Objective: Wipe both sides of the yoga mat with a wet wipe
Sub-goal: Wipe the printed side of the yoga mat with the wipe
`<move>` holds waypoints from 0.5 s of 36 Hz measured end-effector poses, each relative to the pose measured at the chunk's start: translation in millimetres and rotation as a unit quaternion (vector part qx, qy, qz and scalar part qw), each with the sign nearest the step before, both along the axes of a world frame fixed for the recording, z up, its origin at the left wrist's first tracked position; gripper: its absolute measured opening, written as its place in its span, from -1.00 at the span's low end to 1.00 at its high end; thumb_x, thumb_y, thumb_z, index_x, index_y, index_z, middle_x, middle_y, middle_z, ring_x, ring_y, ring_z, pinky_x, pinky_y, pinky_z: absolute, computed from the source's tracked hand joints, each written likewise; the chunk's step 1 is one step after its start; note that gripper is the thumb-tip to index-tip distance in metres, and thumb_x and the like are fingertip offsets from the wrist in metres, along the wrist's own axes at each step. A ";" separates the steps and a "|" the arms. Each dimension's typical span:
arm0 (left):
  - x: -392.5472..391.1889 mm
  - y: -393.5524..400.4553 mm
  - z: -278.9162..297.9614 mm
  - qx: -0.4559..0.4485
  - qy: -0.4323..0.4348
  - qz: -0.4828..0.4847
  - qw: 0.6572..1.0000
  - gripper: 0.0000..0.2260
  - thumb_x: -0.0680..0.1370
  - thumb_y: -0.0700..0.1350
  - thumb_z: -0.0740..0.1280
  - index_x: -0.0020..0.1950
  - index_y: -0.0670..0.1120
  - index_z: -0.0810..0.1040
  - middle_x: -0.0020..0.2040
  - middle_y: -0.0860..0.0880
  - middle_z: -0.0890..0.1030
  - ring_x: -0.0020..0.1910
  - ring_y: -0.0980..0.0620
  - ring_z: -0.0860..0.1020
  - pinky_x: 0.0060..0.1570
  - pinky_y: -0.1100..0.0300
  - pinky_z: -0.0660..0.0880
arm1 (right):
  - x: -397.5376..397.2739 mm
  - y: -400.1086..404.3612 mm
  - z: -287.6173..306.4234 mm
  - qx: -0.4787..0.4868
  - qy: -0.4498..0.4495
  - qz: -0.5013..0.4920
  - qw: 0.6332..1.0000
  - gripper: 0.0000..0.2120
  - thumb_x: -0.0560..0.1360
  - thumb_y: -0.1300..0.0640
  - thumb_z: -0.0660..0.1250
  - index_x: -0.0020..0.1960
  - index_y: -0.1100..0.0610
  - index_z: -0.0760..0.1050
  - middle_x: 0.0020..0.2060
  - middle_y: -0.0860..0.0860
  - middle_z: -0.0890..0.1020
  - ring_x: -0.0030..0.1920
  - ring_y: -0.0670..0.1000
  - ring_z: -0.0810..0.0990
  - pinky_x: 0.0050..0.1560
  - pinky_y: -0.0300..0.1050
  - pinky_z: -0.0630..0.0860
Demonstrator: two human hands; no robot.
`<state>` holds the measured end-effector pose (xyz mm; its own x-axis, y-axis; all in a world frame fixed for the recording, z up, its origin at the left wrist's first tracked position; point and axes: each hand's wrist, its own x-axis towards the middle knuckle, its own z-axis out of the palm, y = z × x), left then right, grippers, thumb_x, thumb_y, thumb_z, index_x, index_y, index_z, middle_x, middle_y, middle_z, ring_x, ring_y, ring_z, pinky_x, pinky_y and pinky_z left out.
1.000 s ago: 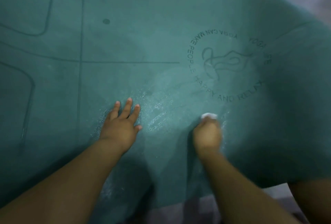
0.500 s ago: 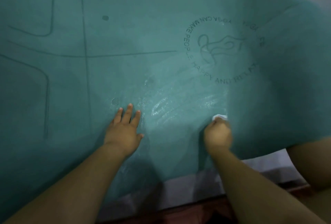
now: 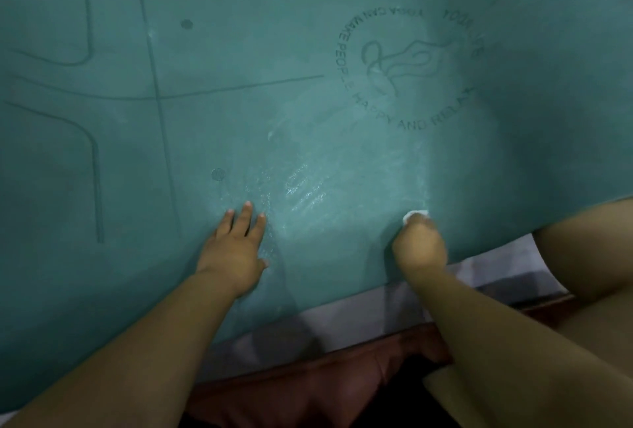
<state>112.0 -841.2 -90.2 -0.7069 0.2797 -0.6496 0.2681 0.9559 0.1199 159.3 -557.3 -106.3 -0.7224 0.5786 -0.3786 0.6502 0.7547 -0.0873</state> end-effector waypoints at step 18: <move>10.7 -11.7 7.1 -0.011 -0.027 -0.040 0.999 -0.27 0.57 0.10 0.25 0.56 0.03 -0.15 0.54 0.01 -0.29 0.53 -0.09 -0.17 0.47 0.04 0.02 | 30.3 -12.8 3.7 0.008 -0.097 0.020 0.995 -0.55 0.55 0.35 0.03 0.42 0.38 0.07 0.27 0.25 0.42 0.19 0.23 0.51 0.14 0.06 0.43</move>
<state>122.7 -852.9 -83.1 -0.6470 0.3192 -0.6924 0.3384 0.9340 0.1144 189.7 -570.1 -102.6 -0.6595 0.5579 -0.5038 0.6225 0.7810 0.0500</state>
